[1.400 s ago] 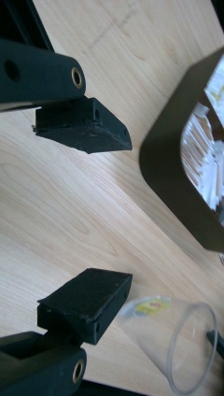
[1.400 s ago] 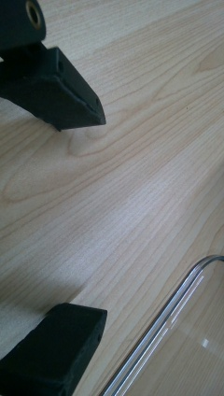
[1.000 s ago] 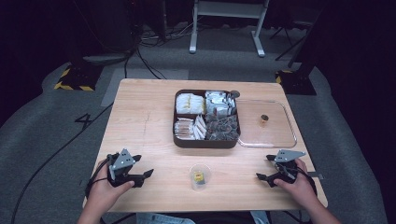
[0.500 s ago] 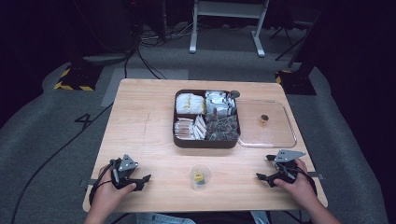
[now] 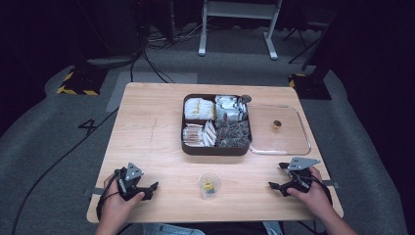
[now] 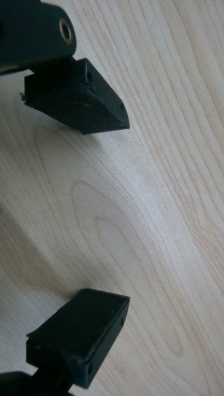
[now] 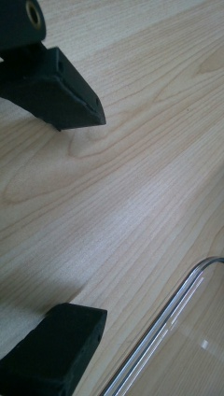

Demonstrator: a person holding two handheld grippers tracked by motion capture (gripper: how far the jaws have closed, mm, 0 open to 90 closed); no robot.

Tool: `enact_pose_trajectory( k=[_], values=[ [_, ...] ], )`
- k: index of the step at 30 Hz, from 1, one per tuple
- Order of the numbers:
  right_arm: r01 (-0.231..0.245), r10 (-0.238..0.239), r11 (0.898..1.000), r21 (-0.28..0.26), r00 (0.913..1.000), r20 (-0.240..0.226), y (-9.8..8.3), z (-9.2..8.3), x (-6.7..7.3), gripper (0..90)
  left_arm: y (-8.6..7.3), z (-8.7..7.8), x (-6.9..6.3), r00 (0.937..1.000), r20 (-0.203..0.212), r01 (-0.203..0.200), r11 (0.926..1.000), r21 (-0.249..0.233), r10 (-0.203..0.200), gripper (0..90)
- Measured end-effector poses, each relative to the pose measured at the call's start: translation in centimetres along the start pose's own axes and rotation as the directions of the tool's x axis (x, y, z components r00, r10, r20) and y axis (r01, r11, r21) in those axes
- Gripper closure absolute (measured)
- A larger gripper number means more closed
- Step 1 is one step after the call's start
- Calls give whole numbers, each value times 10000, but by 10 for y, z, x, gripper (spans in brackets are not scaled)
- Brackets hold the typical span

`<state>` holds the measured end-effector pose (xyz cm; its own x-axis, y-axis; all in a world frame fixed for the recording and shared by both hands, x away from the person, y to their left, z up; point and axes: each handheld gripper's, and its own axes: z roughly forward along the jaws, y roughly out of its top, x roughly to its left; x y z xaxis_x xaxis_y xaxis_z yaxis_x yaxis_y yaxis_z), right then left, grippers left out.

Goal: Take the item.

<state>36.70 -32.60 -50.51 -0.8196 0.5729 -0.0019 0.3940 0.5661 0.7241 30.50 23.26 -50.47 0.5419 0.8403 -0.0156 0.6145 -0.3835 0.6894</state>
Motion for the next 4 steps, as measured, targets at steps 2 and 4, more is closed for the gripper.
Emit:
enact_pose_trajectory(
  k=[2,4],
  values=[
    [0,0,10000,2,10000,1,0,0,0,70,0,0,0,10000,1,10,10000,-5,-10,145],
    [0,0,10000,5,10000,0,0,0,0,70,0,0,0,10000,3,66,10000,-8,-66,144]
  ],
)
